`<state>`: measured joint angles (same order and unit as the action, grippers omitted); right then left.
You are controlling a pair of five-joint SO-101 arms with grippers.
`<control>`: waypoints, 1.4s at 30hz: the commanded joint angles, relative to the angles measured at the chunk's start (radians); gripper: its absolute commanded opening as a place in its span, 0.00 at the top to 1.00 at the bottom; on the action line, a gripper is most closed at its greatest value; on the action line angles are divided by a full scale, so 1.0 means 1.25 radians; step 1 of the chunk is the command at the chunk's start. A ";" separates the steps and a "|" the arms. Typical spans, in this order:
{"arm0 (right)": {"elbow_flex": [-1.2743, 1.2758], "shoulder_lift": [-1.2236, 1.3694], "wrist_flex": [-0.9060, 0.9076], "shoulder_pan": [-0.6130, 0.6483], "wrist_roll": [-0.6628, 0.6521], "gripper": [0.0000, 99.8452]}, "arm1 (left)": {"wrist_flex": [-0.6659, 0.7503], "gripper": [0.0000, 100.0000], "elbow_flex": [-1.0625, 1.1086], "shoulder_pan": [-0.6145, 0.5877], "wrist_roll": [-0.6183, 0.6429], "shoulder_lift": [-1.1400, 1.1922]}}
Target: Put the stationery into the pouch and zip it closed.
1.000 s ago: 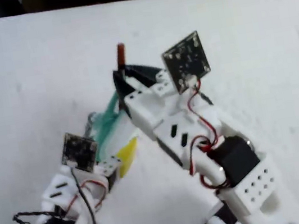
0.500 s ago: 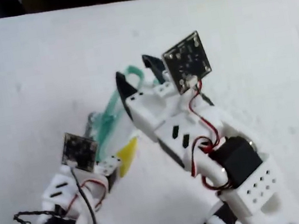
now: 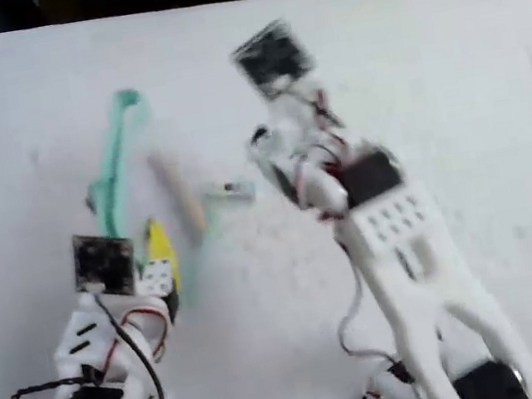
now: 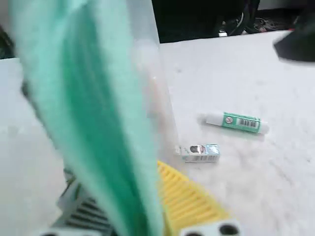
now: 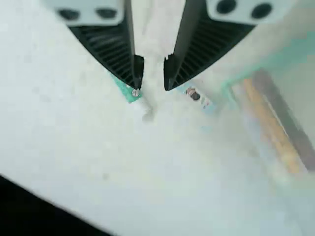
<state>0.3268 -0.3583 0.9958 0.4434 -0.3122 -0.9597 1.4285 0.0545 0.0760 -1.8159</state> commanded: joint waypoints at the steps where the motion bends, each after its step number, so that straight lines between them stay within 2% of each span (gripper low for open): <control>1: -0.082 0.128 0.018 0.035 -0.098 0.94 | 0.032 0.98 -0.063 -0.107 0.087 -0.009; 6: -0.234 0.320 0.084 0.080 -0.124 0.94 | 0.037 0.98 -0.075 -0.263 0.199 -0.009; 9: -0.335 0.434 0.133 0.110 -0.137 0.92 | 0.038 0.98 -0.075 -0.285 0.216 -0.009; 15: -0.501 0.640 0.220 0.160 -0.242 0.79 | 0.038 0.98 -0.071 -0.269 0.216 -0.009; 30: -0.682 0.877 0.223 0.154 -0.309 0.83 | 0.038 0.98 -0.070 -0.263 0.216 -0.009; 33: -0.687 0.884 0.223 0.154 -0.309 0.98 | 0.038 0.98 -0.074 -0.234 0.206 -0.009; 34: -0.687 0.884 0.223 0.154 -0.309 0.99 | 0.039 0.98 -0.074 -0.219 0.188 -0.009; 36: -0.689 0.882 0.234 0.148 -0.309 0.96 | 0.059 0.98 -0.074 -0.182 0.158 -0.009; 38: -0.703 0.864 0.266 0.132 -0.308 0.99 | 0.065 0.98 -0.074 -0.149 0.142 -0.009; 42: -0.762 0.779 0.366 0.063 -0.303 0.98 | 0.083 0.98 -0.074 -0.099 0.136 -0.009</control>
<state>-0.5493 0.7465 1.3840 0.5861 -0.6851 -0.9122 1.4009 -0.1235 0.2631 -1.8159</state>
